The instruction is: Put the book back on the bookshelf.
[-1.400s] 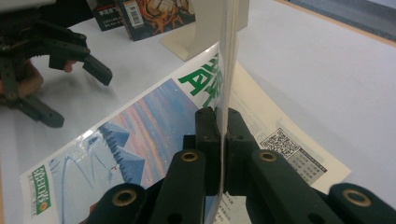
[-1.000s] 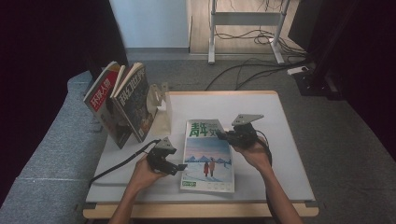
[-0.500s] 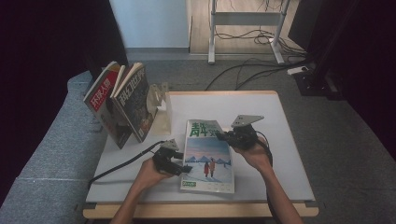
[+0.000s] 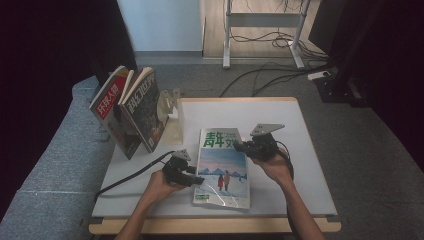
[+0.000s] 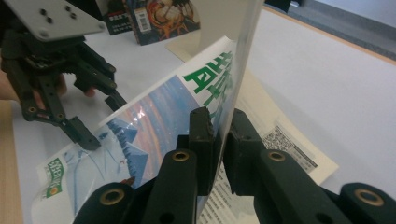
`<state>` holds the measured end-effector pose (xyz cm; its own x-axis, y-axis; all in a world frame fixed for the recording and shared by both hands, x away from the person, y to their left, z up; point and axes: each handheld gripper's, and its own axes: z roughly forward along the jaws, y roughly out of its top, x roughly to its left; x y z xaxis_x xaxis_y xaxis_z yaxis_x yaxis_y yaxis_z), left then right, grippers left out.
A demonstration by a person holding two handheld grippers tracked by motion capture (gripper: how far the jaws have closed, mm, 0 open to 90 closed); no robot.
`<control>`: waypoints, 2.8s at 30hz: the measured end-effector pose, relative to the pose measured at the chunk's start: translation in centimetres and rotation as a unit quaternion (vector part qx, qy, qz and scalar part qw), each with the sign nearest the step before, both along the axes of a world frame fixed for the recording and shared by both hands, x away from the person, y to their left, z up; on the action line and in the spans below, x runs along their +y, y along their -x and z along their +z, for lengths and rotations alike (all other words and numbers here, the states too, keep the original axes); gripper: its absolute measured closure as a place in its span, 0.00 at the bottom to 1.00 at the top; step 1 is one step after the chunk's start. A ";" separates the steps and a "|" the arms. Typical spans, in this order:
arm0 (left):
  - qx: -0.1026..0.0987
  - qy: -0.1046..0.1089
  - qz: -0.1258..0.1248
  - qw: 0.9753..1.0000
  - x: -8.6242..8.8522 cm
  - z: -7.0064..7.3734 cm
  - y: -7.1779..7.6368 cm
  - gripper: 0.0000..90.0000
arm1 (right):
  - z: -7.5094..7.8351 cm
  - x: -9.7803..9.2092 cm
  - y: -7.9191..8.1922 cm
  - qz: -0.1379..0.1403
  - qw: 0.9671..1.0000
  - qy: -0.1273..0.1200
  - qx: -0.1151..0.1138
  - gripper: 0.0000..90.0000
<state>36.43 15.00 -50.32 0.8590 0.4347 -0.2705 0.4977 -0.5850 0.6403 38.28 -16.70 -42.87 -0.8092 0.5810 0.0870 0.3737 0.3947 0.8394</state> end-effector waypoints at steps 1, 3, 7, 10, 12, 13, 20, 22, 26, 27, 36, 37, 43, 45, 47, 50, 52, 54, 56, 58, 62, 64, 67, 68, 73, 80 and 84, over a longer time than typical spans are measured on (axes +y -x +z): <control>0.005 0.007 -0.005 1.000 0.0 0.0 0.1 0.50 | -0.1 0.0 -0.1 -0.002 1.000 0.001 0.002 0.88; -0.002 0.016 -0.013 1.000 -0.1 0.1 0.3 0.57 | -0.3 -0.1 -0.4 -0.014 1.000 0.002 0.007 0.84; 0.004 0.018 -0.013 1.000 -0.1 0.0 0.3 0.59 | -0.6 -0.1 -0.9 -0.025 1.000 -0.004 0.018 0.83; 0.005 0.019 -0.015 1.000 0.0 0.1 0.3 0.60 | -0.8 -0.2 -1.3 -0.041 0.999 -0.002 0.028 0.83; 0.003 0.021 -0.018 1.000 0.0 0.1 0.3 0.60 | -1.0 -0.5 -1.6 -0.056 0.998 0.002 0.035 0.87; 0.003 0.023 -0.020 1.000 0.0 0.1 0.3 0.60 | -1.2 -0.6 -1.7 -0.059 0.998 0.004 0.037 0.89; -0.010 0.041 -0.009 0.999 0.5 0.5 -1.3 0.65 | -1.2 -1.0 -2.0 -0.066 0.998 0.003 0.022 0.93; -0.022 0.049 0.006 0.999 0.7 0.8 -1.9 0.69 | -0.5 -1.2 -2.3 -0.073 0.997 -0.004 0.010 0.93; -0.044 0.056 0.026 0.997 1.3 1.3 -3.0 0.71 | 1.3 -0.7 -2.8 -0.080 0.997 -0.012 -0.013 0.93; -0.049 0.050 0.028 0.997 1.6 1.3 -2.8 0.71 | 1.8 -0.1 -2.9 -0.074 0.997 -0.003 -0.020 0.93; -0.046 0.073 0.031 0.996 2.9 0.6 -1.9 0.72 | 1.6 0.4 -2.2 -0.060 0.998 -0.005 -0.023 0.92; -0.048 0.072 0.031 0.996 2.9 0.6 -1.8 0.72 | 1.6 0.4 -2.1 -0.058 0.998 -0.005 -0.022 0.92; -0.050 0.068 0.029 0.996 3.4 0.7 -1.2 0.72 | 1.4 0.6 -1.9 -0.050 0.999 -0.004 -0.018 0.91; -0.052 0.070 0.028 0.996 3.5 0.7 -1.0 0.72 | 1.1 0.5 -1.9 -0.046 0.999 -0.006 -0.011 0.90; -0.052 0.069 0.028 0.996 3.6 0.7 -0.8 0.72 | 1.0 0.4 -2.0 -0.046 0.999 -0.008 -0.010 0.89; -0.053 0.065 0.026 0.996 3.8 0.8 -0.6 0.72 | 0.6 0.3 -2.1 -0.044 0.999 -0.008 0.001 0.88; -0.054 0.064 0.024 0.996 4.0 0.8 -0.2 0.72 | 0.3 0.3 -2.2 -0.046 0.999 -0.008 0.009 0.88; -0.054 0.063 0.022 0.996 4.1 0.8 0.0 0.72 | 0.0 0.1 -2.4 -0.050 0.999 -0.009 0.018 0.88; -0.053 0.062 0.021 0.996 4.2 0.9 0.1 0.72 | -0.2 0.0 -2.4 -0.050 0.998 -0.010 0.021 0.89; -0.049 0.062 0.018 0.997 4.3 0.9 0.2 0.72 | -0.5 0.0 -2.4 -0.052 0.998 -0.004 0.025 0.92; -0.040 0.078 0.015 0.996 4.6 0.7 0.0 0.72 | -0.8 0.2 -2.5 -0.054 0.998 -0.003 0.019 0.96; -0.038 0.084 0.012 0.996 4.8 0.7 -0.2 0.72 | -0.8 0.3 -2.6 -0.053 0.998 -0.003 0.018 0.96; -0.053 0.095 0.019 0.994 4.8 0.9 -0.6 0.73 | 0.1 0.5 -2.9 -0.055 0.998 0.001 0.005 0.96; -0.061 0.102 0.024 0.993 4.8 1.1 -0.8 0.74 | 0.5 0.5 -2.9 -0.057 0.998 0.001 0.000 0.96; -0.113 0.121 0.049 0.985 5.0 1.5 -1.6 0.76 | 3.3 0.7 -3.1 -0.063 0.997 -0.011 -0.035 0.96; -0.128 0.112 0.046 0.984 5.6 0.9 -0.7 0.77 | 3.2 1.0 -2.6 -0.047 0.998 -0.029 -0.037 0.96; -0.135 0.106 0.035 0.984 5.8 1.2 0.0 0.78 | 3.6 0.9 -2.1 -0.039 0.998 -0.026 -0.038 0.95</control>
<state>36.43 20.82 -49.14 0.8817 0.4541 -0.1278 0.3271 -0.3933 0.8592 40.40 -15.80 -39.28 -0.7669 0.6391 0.0584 0.3353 0.3215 0.8856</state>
